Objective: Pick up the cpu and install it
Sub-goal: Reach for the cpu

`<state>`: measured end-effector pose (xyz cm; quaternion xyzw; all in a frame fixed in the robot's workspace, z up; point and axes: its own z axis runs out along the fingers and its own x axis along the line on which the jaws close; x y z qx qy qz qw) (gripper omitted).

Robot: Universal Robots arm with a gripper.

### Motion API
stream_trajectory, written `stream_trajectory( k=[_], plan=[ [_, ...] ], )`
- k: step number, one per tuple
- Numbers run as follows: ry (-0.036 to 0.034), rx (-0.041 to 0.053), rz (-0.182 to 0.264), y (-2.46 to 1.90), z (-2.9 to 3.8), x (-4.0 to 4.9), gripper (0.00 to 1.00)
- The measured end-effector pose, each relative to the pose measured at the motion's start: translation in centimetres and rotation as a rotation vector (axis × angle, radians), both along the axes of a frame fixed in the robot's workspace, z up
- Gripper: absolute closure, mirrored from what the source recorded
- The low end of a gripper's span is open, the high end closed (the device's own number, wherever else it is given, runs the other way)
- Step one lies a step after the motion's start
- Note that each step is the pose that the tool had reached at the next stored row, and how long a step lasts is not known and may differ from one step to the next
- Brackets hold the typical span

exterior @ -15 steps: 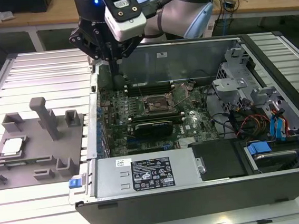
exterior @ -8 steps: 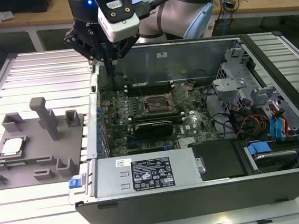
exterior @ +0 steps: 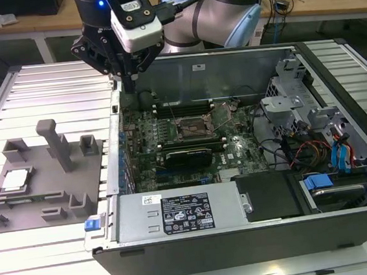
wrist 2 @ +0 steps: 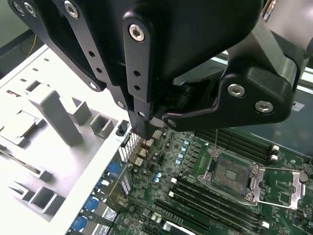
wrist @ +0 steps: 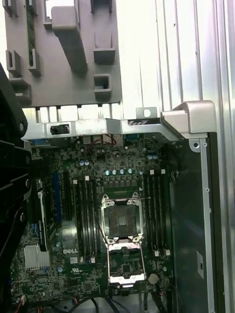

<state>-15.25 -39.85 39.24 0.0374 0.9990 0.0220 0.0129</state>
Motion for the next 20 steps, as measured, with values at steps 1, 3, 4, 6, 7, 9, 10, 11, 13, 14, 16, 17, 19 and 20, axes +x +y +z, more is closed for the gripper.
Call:
stream_trajectory(
  k=[1,3,4,6,7,9,10,11,13,14,16,17,19,20],
  plan=[
    [0.0,-0.0001,0.0,0.0,0.0,-0.15,0.89],
    [-0.0001,0.0,0.0,0.0,0.0,-0.53,0.89],
    [0.0,0.0,0.0,0.0,0.0,-0.64,0.89],
    [-0.0001,0.0,0.0,0.0,-0.01,-0.96,0.89],
    [-0.0001,0.0,0.0,0.0,-0.01,-1.13,0.89],
    [-0.0003,0.0001,0.0,0.0,-0.01,-1.44,0.89],
    [-0.0003,0.0,0.0,0.0,-0.01,-1.59,0.89],
    [-0.0004,0.0,0.0,0.0,-0.01,-1.84,0.89],
    [-0.0011,0.0001,0.0,0.0,-0.01,-2.69,0.89],
    [-0.0011,0.0001,0.0,0.0,-0.01,-2.83,0.89],
    [-0.0014,0.0,0.0,0.0,-0.01,-3.17,0.89],
    [-0.0015,0.0001,0.0,0.0,-0.01,-3.37,0.89],
    [-0.0017,0.0,0.0,0.0,-0.01,-3.74,0.89],
    [-0.0018,0.0,0.0,0.0,-0.01,-3.94,0.89]
  ],
)
